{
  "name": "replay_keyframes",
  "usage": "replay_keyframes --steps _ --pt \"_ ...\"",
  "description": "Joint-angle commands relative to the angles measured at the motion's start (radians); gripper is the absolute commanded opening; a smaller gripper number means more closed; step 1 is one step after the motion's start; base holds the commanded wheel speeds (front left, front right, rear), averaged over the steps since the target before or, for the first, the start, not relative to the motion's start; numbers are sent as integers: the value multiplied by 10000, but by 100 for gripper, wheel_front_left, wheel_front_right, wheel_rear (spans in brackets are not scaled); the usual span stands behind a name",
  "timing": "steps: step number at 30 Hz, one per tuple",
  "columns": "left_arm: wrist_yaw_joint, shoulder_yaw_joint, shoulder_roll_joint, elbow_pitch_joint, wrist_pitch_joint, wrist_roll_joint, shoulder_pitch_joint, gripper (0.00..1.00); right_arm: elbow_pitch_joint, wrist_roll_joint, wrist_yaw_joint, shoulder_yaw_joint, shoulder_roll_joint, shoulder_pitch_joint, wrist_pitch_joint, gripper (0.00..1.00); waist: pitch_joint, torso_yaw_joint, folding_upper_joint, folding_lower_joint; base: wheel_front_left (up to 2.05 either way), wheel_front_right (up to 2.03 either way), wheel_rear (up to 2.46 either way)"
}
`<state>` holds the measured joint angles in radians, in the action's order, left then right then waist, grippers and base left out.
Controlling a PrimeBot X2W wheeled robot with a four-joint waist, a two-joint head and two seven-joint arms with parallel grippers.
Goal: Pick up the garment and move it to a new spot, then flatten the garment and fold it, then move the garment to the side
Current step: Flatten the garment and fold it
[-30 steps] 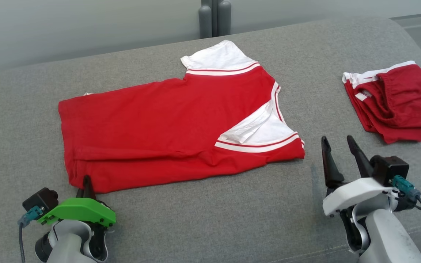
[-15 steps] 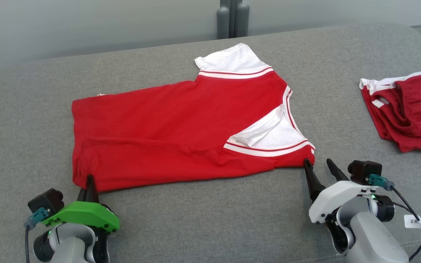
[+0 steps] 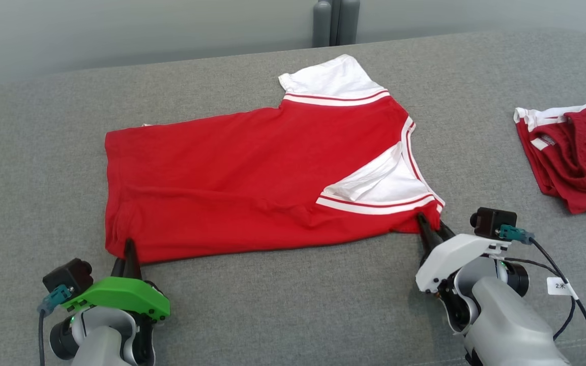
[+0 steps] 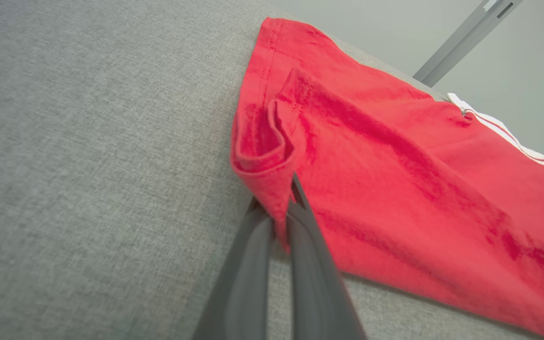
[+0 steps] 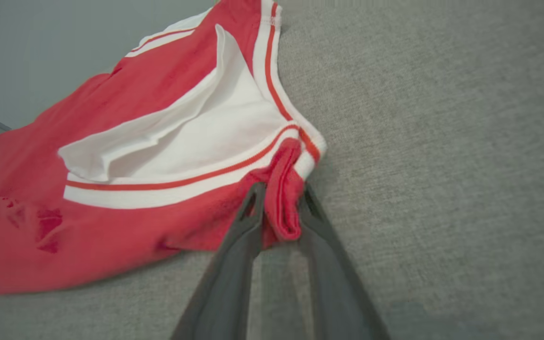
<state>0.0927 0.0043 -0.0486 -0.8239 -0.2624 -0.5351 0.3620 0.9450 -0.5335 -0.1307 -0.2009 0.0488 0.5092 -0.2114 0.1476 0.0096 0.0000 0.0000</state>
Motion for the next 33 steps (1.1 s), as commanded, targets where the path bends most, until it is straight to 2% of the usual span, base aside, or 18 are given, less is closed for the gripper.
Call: replay_keyframes --steps 1,6,10,15,20,27,33 --pt "-15 25 -45 30 -26 -37 107 0 67 -79 0 -27 38 106 -84 0 -4 -10 0 0 0 0 0" --pt "61 -4 -41 255 -26 -116 -15 0 237 -62 0 32 43 405 -378 0 -59 -54 0 0 0 0 0" --pt "194 -168 -41 581 -27 -422 -324 0 -106 51 1 209 385 285 -485 0 -150 -42 0 0 0 0 0" --pt "290 -624 -51 1133 -27 -1115 -959 0 -951 75 9 460 917 -471 -508 0 -325 30 0 0 0 0 0" --pt "324 -1162 -63 1650 -27 -1642 -1911 0 -1902 63 9 863 1177 -1706 -418 0 -476 131 0 0 0 0 0" --pt "0 -1637 -62 2023 -27 -2115 -2956 0 -3038 282 9 1806 762 -3466 -202 0 -720 249 0 0 0 0 0" --pt "-346 -1820 -59 2192 -27 -2402 -3291 0 -3508 610 9 2232 306 -4235 22 0 -957 205 0 0 0 0 0"
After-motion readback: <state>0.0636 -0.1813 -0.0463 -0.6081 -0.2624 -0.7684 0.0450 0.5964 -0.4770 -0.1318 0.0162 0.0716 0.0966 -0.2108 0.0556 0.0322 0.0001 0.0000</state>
